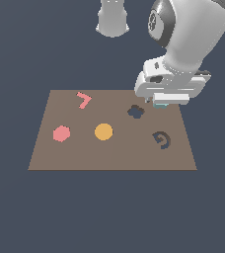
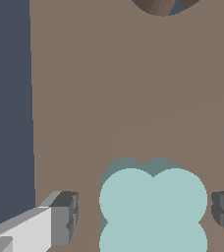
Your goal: Insert a designated object into the corresponding slot on a board.
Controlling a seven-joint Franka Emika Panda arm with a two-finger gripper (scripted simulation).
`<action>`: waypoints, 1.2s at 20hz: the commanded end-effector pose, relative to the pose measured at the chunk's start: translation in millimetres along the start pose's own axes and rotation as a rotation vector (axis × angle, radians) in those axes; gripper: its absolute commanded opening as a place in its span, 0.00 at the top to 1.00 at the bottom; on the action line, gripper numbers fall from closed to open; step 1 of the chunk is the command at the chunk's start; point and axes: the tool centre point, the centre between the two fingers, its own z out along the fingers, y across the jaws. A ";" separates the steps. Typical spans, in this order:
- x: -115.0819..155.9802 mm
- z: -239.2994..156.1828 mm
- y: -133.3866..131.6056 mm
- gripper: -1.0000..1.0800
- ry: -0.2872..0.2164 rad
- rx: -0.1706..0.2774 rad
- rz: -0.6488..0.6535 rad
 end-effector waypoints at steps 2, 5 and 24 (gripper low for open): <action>0.3 2.6 -0.4 1.00 0.001 0.000 0.000; 0.3 2.6 -0.4 1.00 0.001 0.000 0.000; -3.5 1.5 2.6 1.00 0.001 0.000 -0.091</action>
